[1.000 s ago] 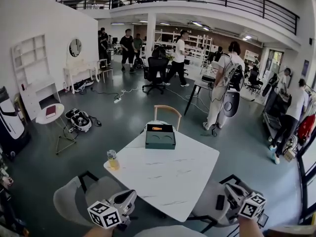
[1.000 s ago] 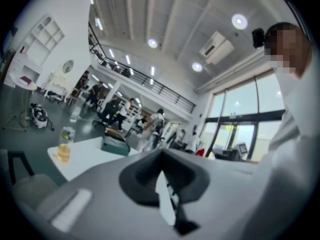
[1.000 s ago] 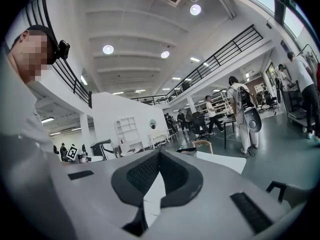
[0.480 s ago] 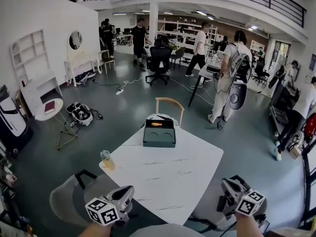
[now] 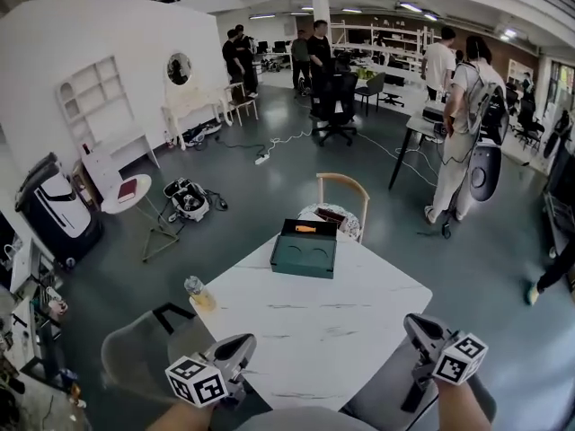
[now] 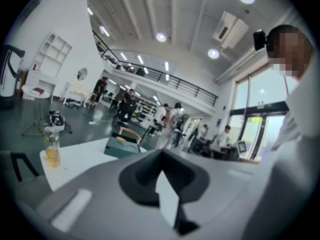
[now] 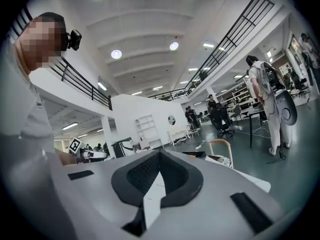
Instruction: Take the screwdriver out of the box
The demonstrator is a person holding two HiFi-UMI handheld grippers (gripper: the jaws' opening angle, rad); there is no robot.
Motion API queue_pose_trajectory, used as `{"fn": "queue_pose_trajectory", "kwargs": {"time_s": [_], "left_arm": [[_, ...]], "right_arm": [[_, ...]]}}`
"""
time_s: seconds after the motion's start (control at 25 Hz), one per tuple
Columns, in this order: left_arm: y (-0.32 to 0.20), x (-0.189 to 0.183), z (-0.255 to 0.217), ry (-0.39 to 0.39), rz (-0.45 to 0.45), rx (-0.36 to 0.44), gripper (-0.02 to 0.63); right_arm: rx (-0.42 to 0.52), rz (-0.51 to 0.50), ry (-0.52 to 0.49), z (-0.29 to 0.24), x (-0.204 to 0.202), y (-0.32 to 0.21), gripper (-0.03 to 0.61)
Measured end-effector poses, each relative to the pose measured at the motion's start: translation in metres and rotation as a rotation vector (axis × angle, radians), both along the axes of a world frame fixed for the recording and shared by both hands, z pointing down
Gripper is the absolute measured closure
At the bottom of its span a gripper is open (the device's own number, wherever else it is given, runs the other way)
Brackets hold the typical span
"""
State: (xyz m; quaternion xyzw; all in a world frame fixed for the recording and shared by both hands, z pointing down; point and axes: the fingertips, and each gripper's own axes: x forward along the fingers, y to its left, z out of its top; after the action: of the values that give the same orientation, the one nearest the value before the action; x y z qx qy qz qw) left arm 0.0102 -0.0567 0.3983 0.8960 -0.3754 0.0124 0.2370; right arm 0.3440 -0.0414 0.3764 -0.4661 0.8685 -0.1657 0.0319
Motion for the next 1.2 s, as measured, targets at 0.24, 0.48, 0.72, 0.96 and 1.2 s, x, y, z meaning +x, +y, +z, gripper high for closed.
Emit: {"fn": "queue_pose_trajectory", "kwargs": {"time_s": [0.24,0.48,0.72,0.96,1.2], "left_arm": [[-0.018,0.015,0.003,-0.019,-0.013,-0.003,0.611],[-0.058,0.001,0.003,-0.007,0.008,0.029,0.611],[-0.106,-0.016,0.007,-0.012,0.053,0.067,0.611],[-0.161,-0.019,0.016,-0.061,0.086,0.092,0.611],[-0.226,-0.017,0.042,-0.078,0.067,0.094,0.611]], "right_arm": [[0.038,-0.07,0.043,-0.002,0.0,-0.052,0.58],[0.095,-0.089,0.132,-0.014,-0.029,-0.101,0.581],[0.091,-0.071,0.203,-0.02,-0.06,-0.149,0.581],[0.031,-0.121,0.293,0.0,-0.092,-0.219,0.58],[-0.041,-0.183,0.419,0.053,-0.112,-0.307,0.459]]}}
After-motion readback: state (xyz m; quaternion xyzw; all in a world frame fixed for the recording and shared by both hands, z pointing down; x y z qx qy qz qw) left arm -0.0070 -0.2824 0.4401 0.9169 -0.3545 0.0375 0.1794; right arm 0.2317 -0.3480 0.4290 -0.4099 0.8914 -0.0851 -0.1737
